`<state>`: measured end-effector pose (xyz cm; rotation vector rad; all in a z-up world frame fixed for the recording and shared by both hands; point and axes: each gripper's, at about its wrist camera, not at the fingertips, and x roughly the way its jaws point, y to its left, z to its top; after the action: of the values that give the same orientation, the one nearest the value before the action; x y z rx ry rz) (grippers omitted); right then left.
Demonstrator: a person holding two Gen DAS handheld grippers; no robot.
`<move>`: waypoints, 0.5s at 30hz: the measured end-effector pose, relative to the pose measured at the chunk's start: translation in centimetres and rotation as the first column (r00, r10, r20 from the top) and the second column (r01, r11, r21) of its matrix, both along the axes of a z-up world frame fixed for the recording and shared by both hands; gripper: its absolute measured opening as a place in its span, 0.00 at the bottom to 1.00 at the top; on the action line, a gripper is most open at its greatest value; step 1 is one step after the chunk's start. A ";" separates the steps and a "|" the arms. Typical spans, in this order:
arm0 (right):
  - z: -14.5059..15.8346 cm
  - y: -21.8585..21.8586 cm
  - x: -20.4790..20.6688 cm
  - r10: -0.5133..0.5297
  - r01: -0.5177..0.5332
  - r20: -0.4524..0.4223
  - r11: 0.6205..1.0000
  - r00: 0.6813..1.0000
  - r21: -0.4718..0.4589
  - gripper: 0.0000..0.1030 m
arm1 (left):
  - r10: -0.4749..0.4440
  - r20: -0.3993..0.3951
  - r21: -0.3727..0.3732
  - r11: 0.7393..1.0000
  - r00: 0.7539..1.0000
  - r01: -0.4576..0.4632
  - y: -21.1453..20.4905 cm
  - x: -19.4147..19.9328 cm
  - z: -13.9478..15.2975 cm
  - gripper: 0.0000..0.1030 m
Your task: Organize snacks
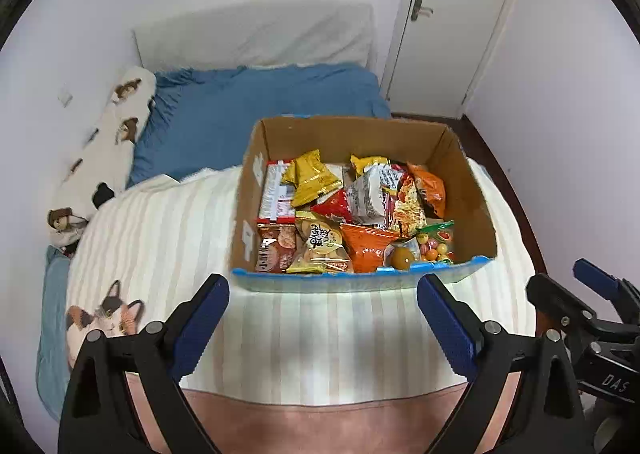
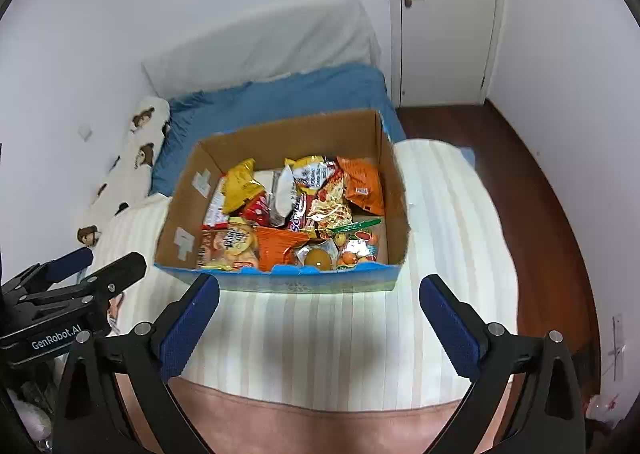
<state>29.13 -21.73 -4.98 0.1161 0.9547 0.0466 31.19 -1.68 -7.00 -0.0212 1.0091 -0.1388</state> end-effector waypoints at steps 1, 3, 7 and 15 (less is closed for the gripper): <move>0.7 0.1 -1.2 0.001 -0.001 0.017 1.000 1.000 -0.003 0.99 | 0.001 0.011 0.005 1.000 1.000 -0.001 0.1 -0.9 0.4 0.94; 1.5 0.4 -3.0 0.008 -0.007 0.038 1.000 0.999 -0.007 0.99 | 0.005 0.038 0.001 1.000 0.999 -0.005 0.2 -2.6 1.4 0.94; 2.8 0.6 -6.2 0.014 -0.014 0.061 1.000 0.998 0.004 0.99 | -0.004 0.066 0.009 1.000 0.998 0.004 0.3 -5.9 2.7 0.94; 5.0 1.1 -11.5 0.019 -0.019 0.112 1.000 0.994 -0.005 1.00 | 0.010 0.127 0.029 1.000 0.992 -0.013 1.0 -10.6 4.8 0.94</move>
<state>17.62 -20.67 0.03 0.0996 0.8436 0.0680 20.56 -0.66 -2.18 0.0087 0.8834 -0.1134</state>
